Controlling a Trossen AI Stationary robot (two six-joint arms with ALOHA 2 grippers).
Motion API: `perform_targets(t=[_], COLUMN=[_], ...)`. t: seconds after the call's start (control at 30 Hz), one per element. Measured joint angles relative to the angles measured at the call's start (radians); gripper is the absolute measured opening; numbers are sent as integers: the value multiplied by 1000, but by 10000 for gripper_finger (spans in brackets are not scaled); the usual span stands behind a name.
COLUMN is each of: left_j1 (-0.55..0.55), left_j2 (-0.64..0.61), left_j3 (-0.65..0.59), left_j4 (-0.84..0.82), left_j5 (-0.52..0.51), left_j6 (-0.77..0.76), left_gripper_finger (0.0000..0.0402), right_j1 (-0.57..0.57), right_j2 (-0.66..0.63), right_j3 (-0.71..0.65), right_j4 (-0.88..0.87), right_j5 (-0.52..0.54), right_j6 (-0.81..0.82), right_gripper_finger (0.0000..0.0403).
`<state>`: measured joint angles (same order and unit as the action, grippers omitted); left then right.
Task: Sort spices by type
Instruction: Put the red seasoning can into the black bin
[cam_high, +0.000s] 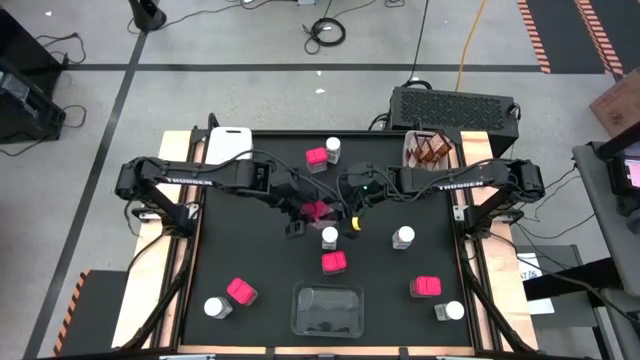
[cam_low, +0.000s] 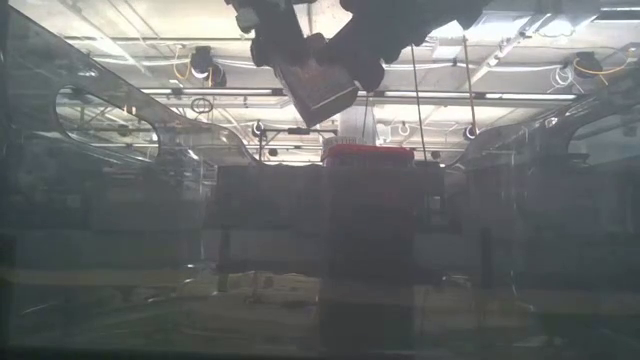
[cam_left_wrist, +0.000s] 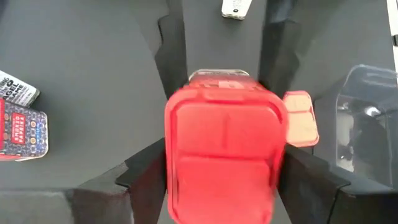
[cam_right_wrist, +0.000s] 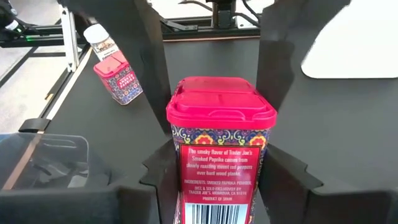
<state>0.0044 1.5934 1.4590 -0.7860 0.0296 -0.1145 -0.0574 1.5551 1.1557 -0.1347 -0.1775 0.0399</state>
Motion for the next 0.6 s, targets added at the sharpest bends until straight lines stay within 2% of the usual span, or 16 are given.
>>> perform_targets(t=[0.2, 0.37, 0.47, 0.6], left_j1=[2, 2, -6, -28], left_j2=[-103, -248, -356, -499], left_j3=[0, -35, -134, -357], left_j4=[-88, -133, -57, 146], left_j5=[-1, -81, -130, -140], left_j6=[50, 67, 42, -23], left_gripper_finger=[276, 276, 276, 276], right_j1=[0, 9, 33, 73], right_j2=[-11, -36, -46, -86], right_j3=[0, 0, -10, -72], right_j4=[-21, -27, -19, 52], right_j5=[-5, -57, -125, -173], right_j6=[0, -19, -28, -37], right_gripper_finger=[163, 164, 164, 164])
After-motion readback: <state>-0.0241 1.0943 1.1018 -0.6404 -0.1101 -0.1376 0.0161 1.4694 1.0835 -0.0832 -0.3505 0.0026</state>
